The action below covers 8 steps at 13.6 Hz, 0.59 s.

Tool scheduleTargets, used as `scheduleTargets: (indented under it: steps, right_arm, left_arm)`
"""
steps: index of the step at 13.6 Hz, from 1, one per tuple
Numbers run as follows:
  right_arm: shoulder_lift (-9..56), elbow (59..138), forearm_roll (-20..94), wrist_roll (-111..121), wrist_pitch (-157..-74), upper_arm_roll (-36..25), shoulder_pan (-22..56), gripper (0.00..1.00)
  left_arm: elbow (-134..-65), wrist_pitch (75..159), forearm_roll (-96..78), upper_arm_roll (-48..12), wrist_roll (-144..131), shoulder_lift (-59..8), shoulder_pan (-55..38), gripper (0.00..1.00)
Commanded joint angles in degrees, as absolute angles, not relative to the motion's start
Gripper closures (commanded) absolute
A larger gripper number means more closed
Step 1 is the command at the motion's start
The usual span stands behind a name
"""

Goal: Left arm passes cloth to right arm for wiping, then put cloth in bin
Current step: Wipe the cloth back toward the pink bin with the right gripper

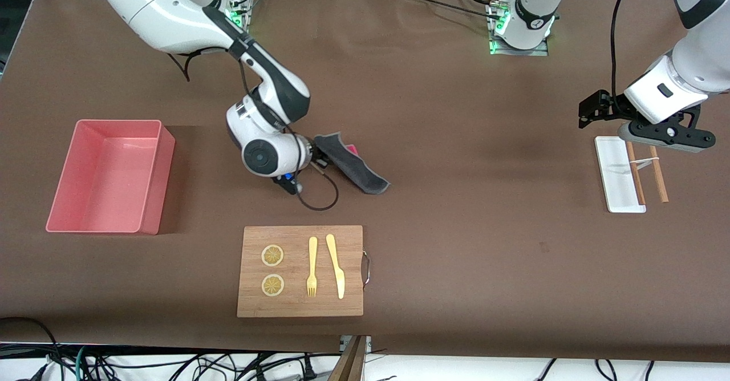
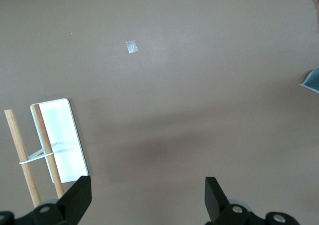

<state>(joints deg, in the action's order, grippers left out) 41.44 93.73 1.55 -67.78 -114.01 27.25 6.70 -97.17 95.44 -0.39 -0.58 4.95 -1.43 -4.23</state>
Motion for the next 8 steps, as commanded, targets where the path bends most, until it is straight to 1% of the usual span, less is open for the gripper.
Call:
scheduleTargets:
  steps: [1, 6, 8]
  right_arm:
    - [40.2, 93.8, 2.2, -60.2, -111.0, 24.4, 5.5, 1.00]
    - [36.7, 93.7, 2.2, -42.8, -101.4, 14.8, 4.0, 1.00]
    - [35.5, 93.6, 2.2, -35.9, -99.4, 11.5, 3.3, 1.00]
  left_arm:
    - [-95.5, 95.2, -1.1, -0.5, 5.3, -2.6, -3.9, 0.00]
    - [-95.5, 95.2, -1.1, -0.5, 5.5, -2.6, -3.8, 0.00]
    - [-95.5, 95.2, -1.1, -0.5, 5.5, -2.6, -3.8, 0.00]
